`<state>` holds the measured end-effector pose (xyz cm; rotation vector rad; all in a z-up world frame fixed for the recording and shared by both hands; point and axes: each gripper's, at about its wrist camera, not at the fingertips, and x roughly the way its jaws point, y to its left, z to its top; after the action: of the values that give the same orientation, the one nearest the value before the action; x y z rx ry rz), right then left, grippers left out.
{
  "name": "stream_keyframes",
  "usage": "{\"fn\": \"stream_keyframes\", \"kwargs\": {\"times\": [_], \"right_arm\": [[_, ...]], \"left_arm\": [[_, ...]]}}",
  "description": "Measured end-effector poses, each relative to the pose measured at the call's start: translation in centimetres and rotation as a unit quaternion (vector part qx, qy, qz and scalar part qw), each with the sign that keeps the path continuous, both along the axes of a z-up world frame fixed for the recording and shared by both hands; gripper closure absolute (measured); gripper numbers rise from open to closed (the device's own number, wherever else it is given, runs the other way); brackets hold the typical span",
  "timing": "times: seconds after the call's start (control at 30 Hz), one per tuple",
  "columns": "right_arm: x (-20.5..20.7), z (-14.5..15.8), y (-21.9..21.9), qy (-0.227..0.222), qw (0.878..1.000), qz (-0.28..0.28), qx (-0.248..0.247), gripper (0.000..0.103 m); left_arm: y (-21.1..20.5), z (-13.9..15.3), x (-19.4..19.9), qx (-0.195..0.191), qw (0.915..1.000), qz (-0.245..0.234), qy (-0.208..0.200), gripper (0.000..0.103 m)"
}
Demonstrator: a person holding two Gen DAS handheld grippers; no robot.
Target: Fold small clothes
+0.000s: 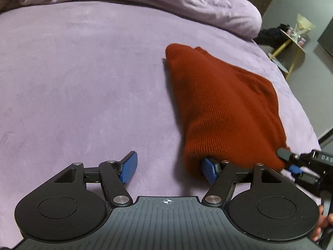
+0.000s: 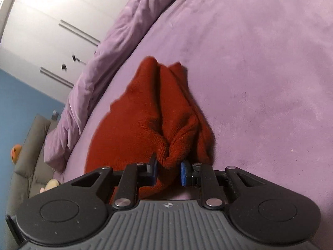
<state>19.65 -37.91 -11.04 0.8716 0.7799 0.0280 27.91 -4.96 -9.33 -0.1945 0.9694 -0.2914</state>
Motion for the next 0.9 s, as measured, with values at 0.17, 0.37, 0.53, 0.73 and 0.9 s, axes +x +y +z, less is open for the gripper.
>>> {"fn": "stream_keyframes", "kwargs": {"times": [0.17, 0.37, 0.53, 0.73, 0.9], "right_arm": [[0.0, 3.9, 0.7, 0.005, 0.990, 0.003, -0.140, 0.068], [1.2, 7.7, 2.2, -0.053, 0.965, 0.013, -0.258, 0.067], [7.5, 6.4, 6.9, -0.078, 0.936, 0.088, -0.332, 0.076], [10.5, 3.1, 7.9, -0.062, 0.899, 0.105, -0.422, 0.079], [10.2, 1.1, 7.5, -0.075, 0.874, 0.098, -0.470, 0.079]], "left_arm": [[1.6, 1.4, 0.0, -0.009, 0.9998, -0.010, 0.015, 0.032], [3.2, 4.7, 0.8, -0.006, 0.9990, 0.029, -0.034, 0.034], [-1.6, 4.5, 4.2, -0.003, 0.9985, 0.026, -0.049, 0.035], [-5.2, 1.6, 6.7, 0.036, 0.9980, 0.012, -0.050, 0.027], [-6.1, 0.3, 7.3, 0.047, 0.9972, -0.010, -0.058, 0.024]]}}
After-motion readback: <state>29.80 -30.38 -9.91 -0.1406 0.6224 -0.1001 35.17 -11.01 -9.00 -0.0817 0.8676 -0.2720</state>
